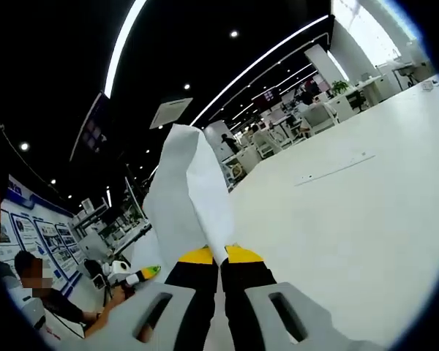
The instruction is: Organize the stack of printing papers by aligning and flattening the scattered papers on the table
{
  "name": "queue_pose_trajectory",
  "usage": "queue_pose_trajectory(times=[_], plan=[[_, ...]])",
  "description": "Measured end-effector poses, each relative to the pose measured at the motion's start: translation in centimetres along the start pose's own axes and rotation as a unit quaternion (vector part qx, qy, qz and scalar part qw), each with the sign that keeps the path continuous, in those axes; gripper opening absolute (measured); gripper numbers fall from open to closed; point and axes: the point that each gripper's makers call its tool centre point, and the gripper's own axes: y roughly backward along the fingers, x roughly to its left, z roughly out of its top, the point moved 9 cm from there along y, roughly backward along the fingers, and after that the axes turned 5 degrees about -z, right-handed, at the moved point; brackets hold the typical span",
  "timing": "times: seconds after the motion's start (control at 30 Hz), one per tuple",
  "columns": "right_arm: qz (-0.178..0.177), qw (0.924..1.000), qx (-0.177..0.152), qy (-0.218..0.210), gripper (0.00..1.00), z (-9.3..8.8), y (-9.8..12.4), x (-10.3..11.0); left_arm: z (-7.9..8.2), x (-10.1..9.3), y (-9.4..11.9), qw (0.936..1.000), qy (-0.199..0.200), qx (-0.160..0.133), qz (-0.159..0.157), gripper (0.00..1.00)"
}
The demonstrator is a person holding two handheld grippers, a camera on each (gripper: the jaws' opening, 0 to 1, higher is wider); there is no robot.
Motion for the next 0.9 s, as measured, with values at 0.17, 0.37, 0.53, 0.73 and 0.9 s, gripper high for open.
queue_pose_trajectory(times=[0.17,0.37,0.53,0.73,0.9], plan=[[0.001,1.0000,0.009,-0.001,0.00,-0.6,-1.1,0.3,-0.2,-0.2,-0.2,1.0000,0.004,0.003,-0.008,0.06],[0.005,0.9998,0.018,-0.002,0.00,-1.0,-2.4,0.4,-0.3,-0.4,-0.1,0.9999,0.010,0.003,-0.013,0.06],[0.002,0.9998,0.021,-0.003,0.00,-1.2,-2.6,0.1,-0.2,-0.4,0.0,0.9998,0.015,-0.001,-0.015,0.06],[-0.007,0.9997,0.025,-0.001,0.00,-1.7,-2.9,-0.2,-0.1,-0.2,0.1,0.9997,0.020,-0.002,-0.016,0.06],[-0.010,0.9995,0.029,-0.004,0.00,-2.3,-3.3,-0.3,-0.1,-0.2,0.1,0.9996,0.023,-0.002,-0.019,0.06]])
